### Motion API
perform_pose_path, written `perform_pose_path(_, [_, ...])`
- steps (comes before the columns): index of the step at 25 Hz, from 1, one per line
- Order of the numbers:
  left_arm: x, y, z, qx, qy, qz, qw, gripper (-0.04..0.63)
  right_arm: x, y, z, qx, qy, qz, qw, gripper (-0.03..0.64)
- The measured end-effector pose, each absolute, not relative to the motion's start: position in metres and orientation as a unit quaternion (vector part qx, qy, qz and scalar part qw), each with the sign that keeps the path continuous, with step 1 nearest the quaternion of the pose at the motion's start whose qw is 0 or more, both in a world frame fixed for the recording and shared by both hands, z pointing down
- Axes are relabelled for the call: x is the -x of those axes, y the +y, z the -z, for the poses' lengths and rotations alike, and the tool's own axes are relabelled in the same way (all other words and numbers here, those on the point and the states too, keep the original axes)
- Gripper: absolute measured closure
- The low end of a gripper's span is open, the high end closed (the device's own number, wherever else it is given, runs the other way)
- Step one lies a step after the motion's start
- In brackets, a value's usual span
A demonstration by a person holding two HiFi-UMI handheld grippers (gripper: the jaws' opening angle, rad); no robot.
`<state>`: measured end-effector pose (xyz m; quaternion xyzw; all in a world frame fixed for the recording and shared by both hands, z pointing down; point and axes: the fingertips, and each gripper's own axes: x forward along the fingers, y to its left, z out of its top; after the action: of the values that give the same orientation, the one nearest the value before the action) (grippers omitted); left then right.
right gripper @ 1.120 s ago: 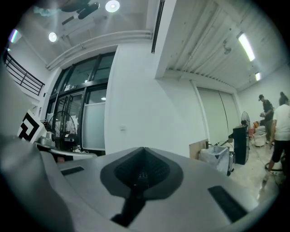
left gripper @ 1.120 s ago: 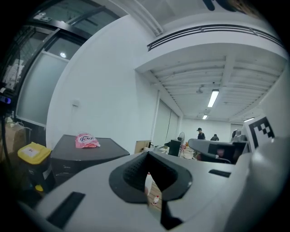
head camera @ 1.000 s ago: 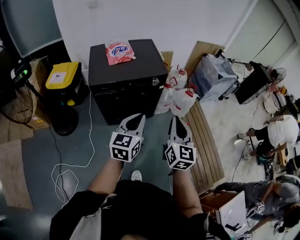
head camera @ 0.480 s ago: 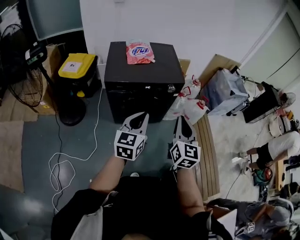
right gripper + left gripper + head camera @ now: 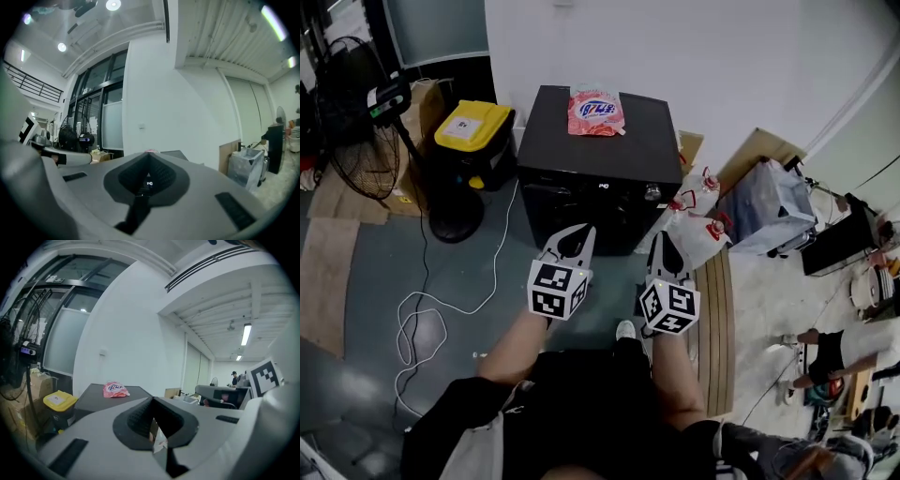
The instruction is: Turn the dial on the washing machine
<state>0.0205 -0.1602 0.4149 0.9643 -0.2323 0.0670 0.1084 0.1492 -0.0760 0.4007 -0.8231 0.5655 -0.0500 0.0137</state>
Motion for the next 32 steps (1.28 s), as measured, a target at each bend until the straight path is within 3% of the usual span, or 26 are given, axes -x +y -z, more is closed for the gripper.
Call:
perform_pose_path(19, [-0.105, -0.171, -0.459, -0.922, -0.341, -0.121, 0.138, 0.589, -0.260, -0.140, -0.471, 0.755, 0.645, 0.112, -0.037, 0.613])
perform_pose_path(27, [-0.105, -0.158, -0.468, -0.896, -0.397, -0.131, 0.147, 0.589, -0.291, -0.161, -0.517, 0.730, 0.656, 0.032, -0.188, 0.489])
perform_pose_path(32, [-0.102, -0.153, -0.470, -0.879, -0.430, -0.131, 0.157, 0.589, -0.308, -0.181, -0.550, 0.706, 0.639, -0.021, -0.305, 0.473])
